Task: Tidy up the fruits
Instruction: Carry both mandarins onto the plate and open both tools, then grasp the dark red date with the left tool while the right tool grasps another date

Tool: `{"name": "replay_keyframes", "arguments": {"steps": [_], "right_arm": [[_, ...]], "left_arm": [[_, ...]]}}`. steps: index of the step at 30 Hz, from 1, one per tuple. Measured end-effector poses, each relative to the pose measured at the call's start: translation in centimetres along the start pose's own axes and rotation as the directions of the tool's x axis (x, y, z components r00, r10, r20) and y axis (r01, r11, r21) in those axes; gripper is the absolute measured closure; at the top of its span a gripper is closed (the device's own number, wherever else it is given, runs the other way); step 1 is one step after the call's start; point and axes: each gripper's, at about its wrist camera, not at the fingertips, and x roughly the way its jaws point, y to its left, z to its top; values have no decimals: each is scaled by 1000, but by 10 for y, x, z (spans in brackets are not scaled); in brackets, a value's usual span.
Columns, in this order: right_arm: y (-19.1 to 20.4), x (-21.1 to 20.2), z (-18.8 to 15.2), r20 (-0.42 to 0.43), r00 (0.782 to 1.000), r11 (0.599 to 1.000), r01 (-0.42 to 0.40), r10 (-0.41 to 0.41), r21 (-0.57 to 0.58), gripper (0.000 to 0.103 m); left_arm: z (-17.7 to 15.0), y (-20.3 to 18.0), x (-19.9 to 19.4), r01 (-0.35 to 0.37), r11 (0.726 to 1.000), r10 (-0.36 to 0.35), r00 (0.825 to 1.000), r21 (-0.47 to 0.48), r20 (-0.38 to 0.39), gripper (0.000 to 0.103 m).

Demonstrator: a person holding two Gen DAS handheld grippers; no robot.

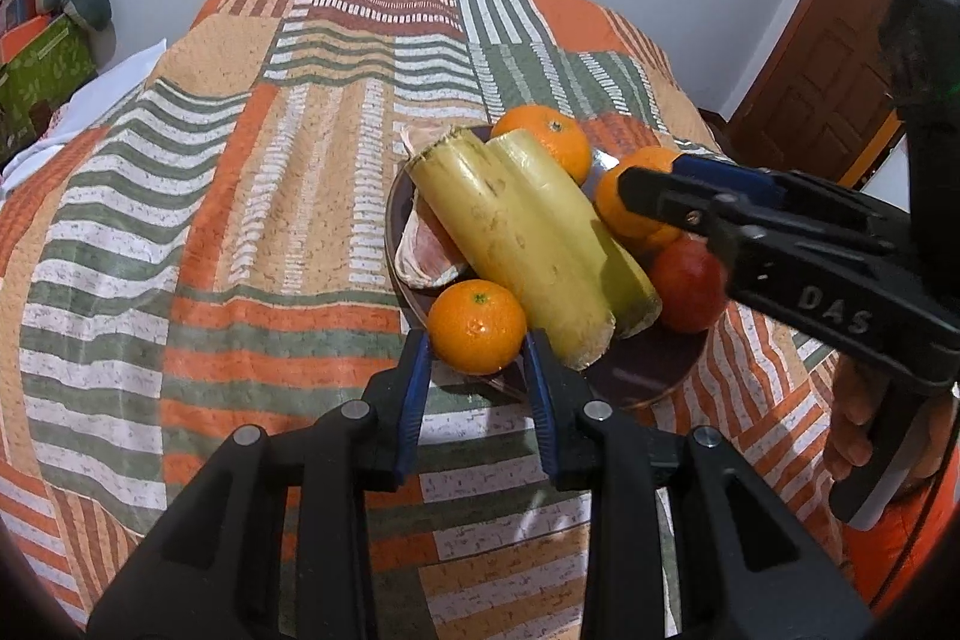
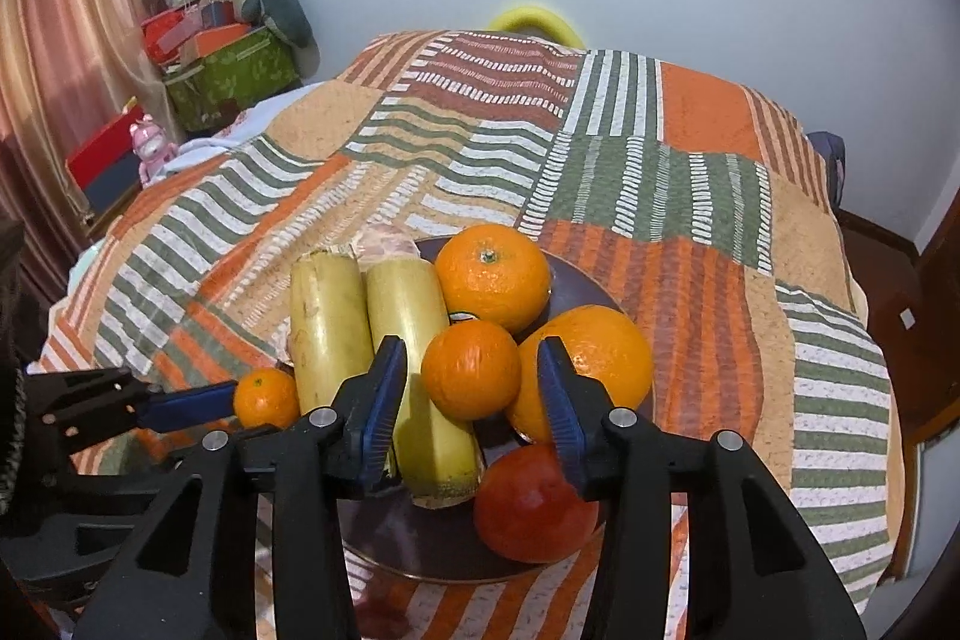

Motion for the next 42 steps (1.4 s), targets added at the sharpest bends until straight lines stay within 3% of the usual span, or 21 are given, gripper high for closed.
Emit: {"name": "replay_keyframes", "arguments": {"steps": [2, 7, 20, 24, 30, 33, 42], "right_arm": [[0, -4, 0, 5, 1000, 1000, 4, -4, -5, 61], [0, -21, -3, 20, 1000, 1000, 7, -7, -6, 61], [-4, -94, -25, 75, 997, 999, 16, -20, 51, 59], [-2, -120, -35, 102, 994, 998, 27, -33, 62, 53], [2, -149, -57, 103, 993, 997, 46, -51, 55, 52], [2, -155, -70, 79, 996, 998, 44, -48, 52, 38], [-1, -141, -109, -18, 998, 996, 68, -68, 57, 37]], "left_arm": [[0, -1, -1, -3, 1000, 3, 1000, -3, 1, 72], [1, -6, -17, -17, 1000, 17, 999, 8, 32, 60], [-9, -34, -97, -65, 997, 59, 988, 43, 141, 60], [-18, -43, -126, -68, 997, 60, 983, 42, 174, 60], [-39, -56, -160, -78, 996, 68, 975, 40, 211, 51], [-50, -62, -167, -80, 996, 69, 976, 46, 208, 51], [-79, -74, -153, -66, 997, 59, 989, 48, 139, 48]]}}
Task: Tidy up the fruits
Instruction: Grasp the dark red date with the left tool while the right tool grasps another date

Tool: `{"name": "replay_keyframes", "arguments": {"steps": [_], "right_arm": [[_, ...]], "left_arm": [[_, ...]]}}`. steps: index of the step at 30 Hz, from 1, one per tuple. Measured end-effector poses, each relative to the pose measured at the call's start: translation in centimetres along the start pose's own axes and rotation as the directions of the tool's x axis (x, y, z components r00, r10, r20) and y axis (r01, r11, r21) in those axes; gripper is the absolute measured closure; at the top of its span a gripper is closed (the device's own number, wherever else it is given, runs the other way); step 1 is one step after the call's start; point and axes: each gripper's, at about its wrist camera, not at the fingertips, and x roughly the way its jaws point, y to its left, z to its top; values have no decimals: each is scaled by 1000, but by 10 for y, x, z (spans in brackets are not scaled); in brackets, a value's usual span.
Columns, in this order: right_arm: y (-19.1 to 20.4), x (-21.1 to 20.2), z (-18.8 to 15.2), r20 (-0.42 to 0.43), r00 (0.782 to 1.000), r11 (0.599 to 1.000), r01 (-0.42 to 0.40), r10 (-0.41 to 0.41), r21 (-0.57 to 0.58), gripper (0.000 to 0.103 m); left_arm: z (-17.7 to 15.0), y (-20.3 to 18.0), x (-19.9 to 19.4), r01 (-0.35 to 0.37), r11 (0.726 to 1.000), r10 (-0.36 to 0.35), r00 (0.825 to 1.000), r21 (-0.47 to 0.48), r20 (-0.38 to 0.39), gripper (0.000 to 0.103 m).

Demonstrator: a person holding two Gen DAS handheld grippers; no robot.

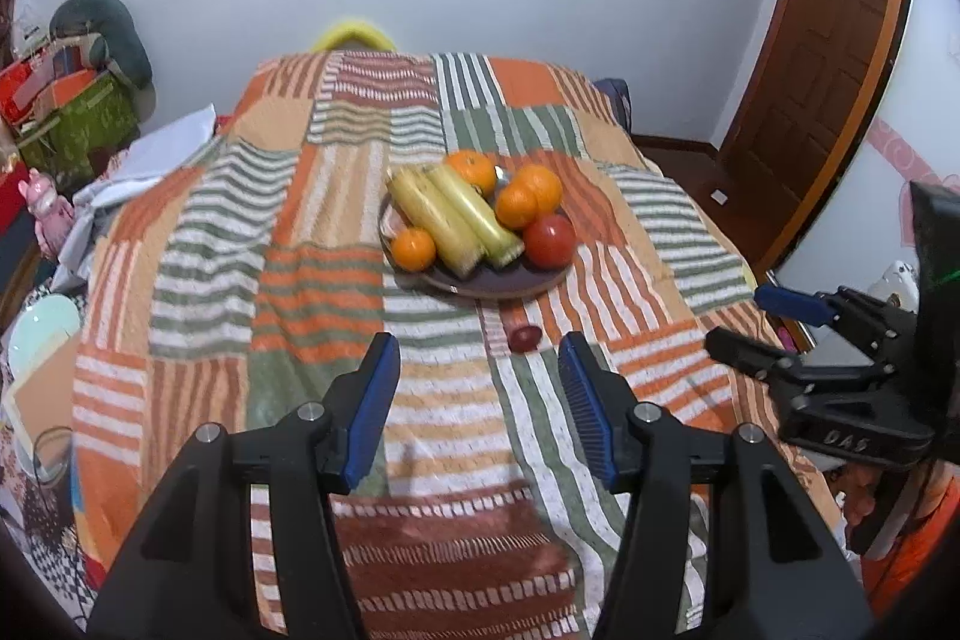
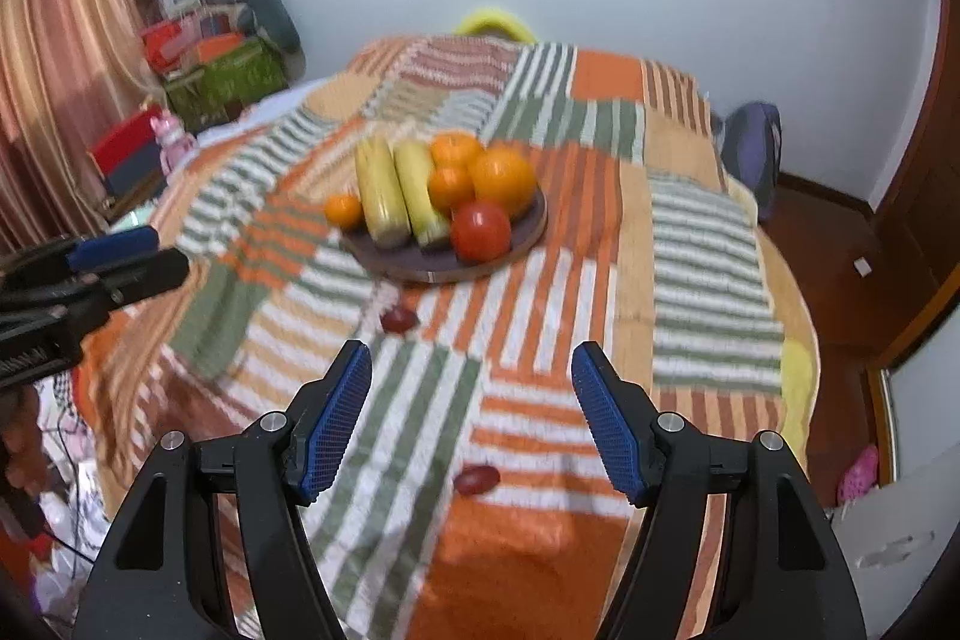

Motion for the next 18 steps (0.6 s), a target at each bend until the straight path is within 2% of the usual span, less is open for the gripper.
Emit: {"name": "replay_keyframes", "arguments": {"steps": [8, 12, 15, 18], "right_arm": [[-7, 34, -37, -138, 990, 1000, 8, -9, -7, 38], [-10, 50, -50, -191, 981, 1000, -22, 24, 13, 48], [-9, 60, -56, -223, 974, 999, -38, 39, 8, 50], [-6, 70, -60, -254, 966, 999, -39, 37, -4, 59]], "left_arm": [[-14, -13, 19, 4, 1000, -3, 998, 29, -56, 48], [-18, -15, 28, 7, 999, -5, 997, 36, -80, 48], [-21, -15, 36, 8, 999, -5, 995, 37, -97, 48], [-22, -14, 45, 9, 999, -5, 993, 34, -116, 48]]}}
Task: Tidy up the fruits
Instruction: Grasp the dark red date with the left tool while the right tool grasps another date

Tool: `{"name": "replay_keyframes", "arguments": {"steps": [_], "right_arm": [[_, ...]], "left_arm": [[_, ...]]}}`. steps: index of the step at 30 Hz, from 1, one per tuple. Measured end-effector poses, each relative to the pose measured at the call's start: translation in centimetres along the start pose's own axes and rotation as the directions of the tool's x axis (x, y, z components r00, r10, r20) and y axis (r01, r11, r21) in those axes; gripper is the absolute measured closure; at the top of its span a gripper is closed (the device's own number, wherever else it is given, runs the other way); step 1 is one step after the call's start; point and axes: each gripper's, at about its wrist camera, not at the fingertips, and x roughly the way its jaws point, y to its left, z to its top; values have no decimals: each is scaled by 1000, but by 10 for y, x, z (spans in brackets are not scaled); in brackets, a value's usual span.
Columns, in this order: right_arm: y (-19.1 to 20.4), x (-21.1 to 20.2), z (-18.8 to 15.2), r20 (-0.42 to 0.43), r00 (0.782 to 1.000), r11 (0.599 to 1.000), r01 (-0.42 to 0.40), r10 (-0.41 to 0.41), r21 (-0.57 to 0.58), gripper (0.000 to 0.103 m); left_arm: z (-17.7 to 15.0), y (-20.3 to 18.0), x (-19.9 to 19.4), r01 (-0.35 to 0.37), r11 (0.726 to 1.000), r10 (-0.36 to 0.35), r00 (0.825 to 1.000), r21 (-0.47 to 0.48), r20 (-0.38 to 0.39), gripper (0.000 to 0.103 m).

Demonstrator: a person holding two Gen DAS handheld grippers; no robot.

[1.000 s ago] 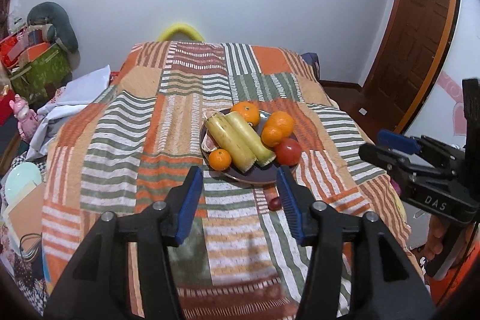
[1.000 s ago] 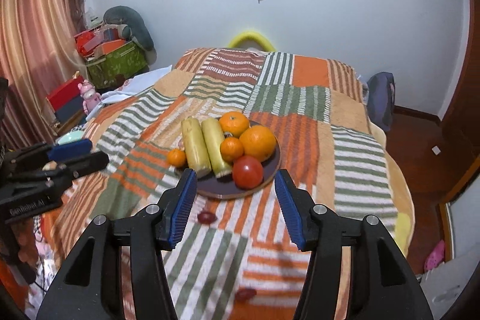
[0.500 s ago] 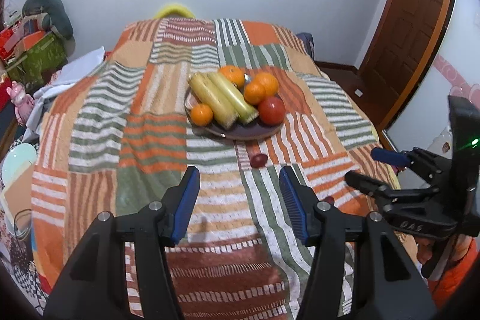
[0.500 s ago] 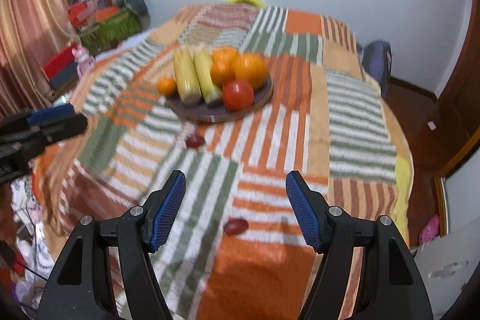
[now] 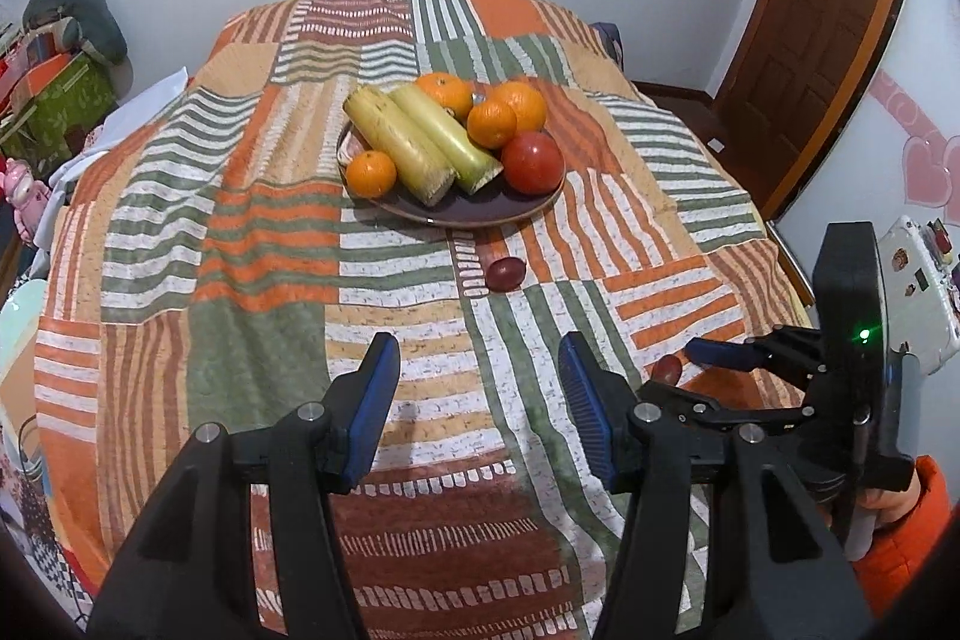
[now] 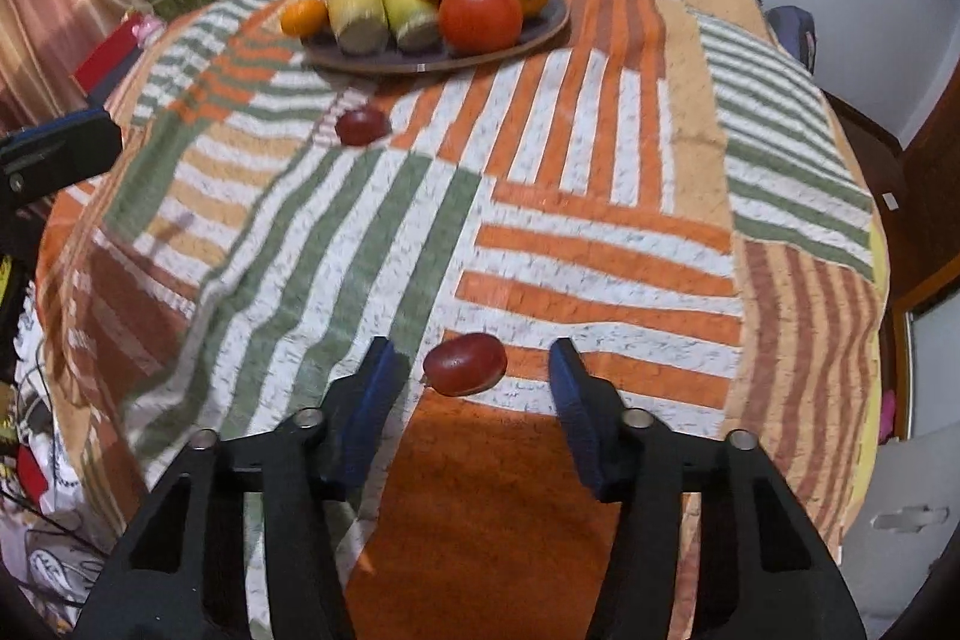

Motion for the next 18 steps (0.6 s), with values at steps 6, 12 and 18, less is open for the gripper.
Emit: {"name": "replay_keyframes", "arguments": {"steps": [6, 12, 18], "right_arm": [[-6, 0, -1, 5, 999, 1000, -31, 31, -3, 78], [-13, -8, 9, 46, 999, 1000, -14, 14, 1, 79], [-30, -21, 31, 116, 993, 999, -23, 19, 38, 79]], "left_arm": [[2, 2, 21, 7, 1000, -8, 999, -7, -36, 48], [8, 2, 44, 28, 1000, -29, 997, -10, -65, 48], [21, -1, 70, 41, 999, -41, 995, -5, -89, 48]]}}
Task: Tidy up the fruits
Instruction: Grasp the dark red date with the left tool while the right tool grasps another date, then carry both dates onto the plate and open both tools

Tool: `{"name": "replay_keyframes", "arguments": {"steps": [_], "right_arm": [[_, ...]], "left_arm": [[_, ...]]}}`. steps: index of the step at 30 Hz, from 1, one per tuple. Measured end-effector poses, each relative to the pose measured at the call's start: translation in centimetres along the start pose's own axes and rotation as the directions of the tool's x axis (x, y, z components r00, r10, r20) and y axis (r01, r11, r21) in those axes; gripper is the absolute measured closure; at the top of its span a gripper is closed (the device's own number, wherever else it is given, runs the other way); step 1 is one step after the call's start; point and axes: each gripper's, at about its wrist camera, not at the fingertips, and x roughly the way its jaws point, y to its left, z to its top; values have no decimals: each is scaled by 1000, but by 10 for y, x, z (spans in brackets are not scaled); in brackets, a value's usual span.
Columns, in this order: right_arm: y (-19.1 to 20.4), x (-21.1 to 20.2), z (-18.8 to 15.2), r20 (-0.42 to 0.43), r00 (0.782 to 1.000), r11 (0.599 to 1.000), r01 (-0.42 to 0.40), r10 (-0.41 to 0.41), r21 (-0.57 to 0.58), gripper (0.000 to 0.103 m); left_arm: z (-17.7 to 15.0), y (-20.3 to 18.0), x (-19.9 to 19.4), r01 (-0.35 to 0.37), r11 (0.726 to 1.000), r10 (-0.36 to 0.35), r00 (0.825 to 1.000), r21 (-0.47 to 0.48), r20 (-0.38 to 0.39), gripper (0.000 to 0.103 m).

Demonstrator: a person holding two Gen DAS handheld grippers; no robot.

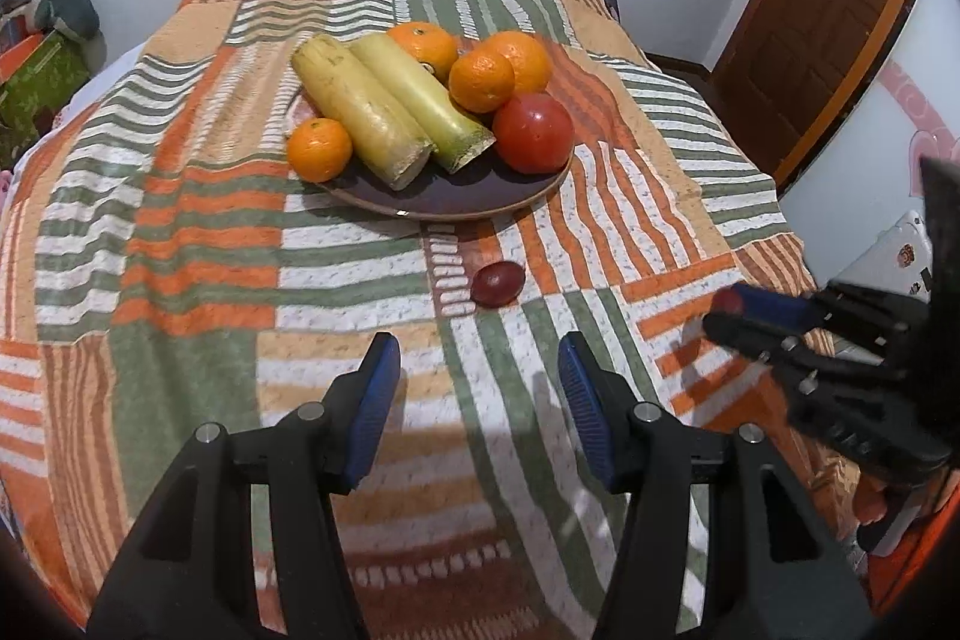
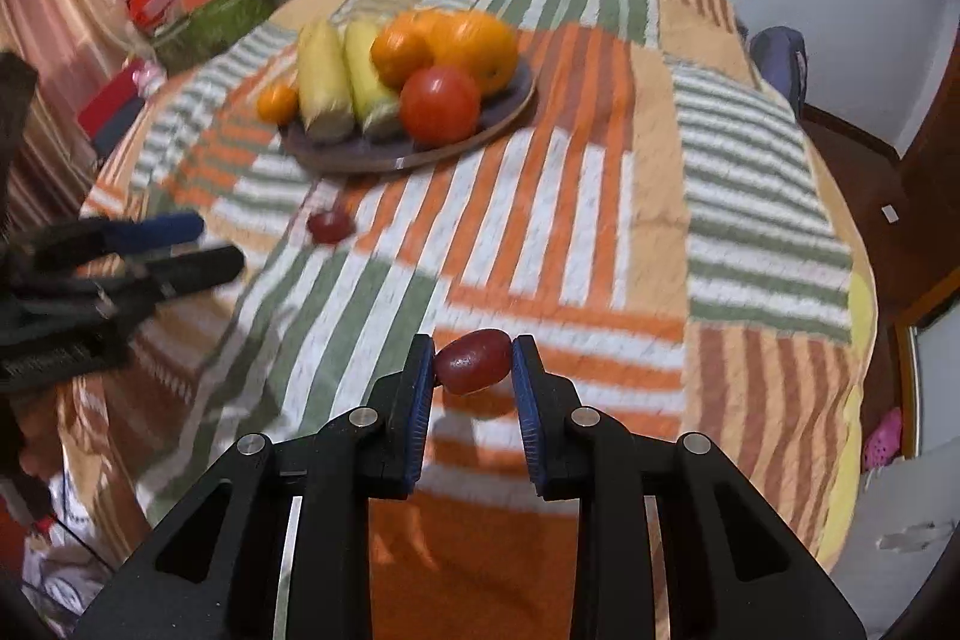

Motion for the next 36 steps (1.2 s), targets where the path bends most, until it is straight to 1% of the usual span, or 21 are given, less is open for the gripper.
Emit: {"name": "replay_keyframes", "arguments": {"steps": [3, 5, 6, 9, 11, 13, 14, 15, 16, 21, 24, 31, 36], "right_arm": [[-5, -1, 12, 29, 1000, 1000, -3, 3, 12, 79], [-7, 0, 16, 38, 999, 1000, -8, 8, 14, 79], [-9, 1, 18, 39, 999, 1000, -14, 13, 11, 79], [-9, 4, 22, 49, 999, 1000, -14, 14, 0, 79], [-11, 5, 24, 52, 998, 1000, -22, 22, 0, 79], [-11, 7, 25, 49, 998, 1000, -30, 30, -6, 79], [-10, 9, 26, 46, 998, 999, -34, 35, -13, 79], [-9, 11, 27, 44, 998, 999, -36, 37, -17, 79], [-8, 12, 28, 42, 998, 999, -37, 38, -22, 79], [-1, 14, 34, 48, 998, 998, -45, 47, -45, 79], [3, 15, 40, 59, 997, 997, -51, 54, -53, 79], [18, 21, 63, 92, 992, 994, -74, 81, -80, 79], [30, 29, 80, 110, 989, 991, -88, 99, -103, 79]], "left_arm": [[7, -1, 16, 12, 1000, -12, 1000, 2, -20, 48], [10, -3, 26, 28, 1000, -28, 999, 8, -38, 52], [12, -4, 32, 38, 999, -37, 998, 13, -51, 55], [17, -5, 47, 25, 1000, -24, 997, 14, -77, 57], [20, -3, 54, 29, 1000, -28, 996, 2, -79, 58], [24, -2, 56, 54, 998, -55, 996, -10, -76, 59], [25, -1, 57, 59, 998, -60, 996, -14, -73, 62], [25, -1, 58, 57, 998, -58, 996, -12, -72, 72], [25, -2, 60, 48, 999, -48, 996, -4, -72, 79], [23, 0, 56, 48, 999, -48, 997, 0, -58, 80], [26, 6, 47, 36, 999, -36, 999, -6, -32, 80], [44, 25, 25, 29, 999, -28, 999, -25, 45, 80], [56, 34, 31, 27, 999, -25, 998, -39, 58, 80]]}}
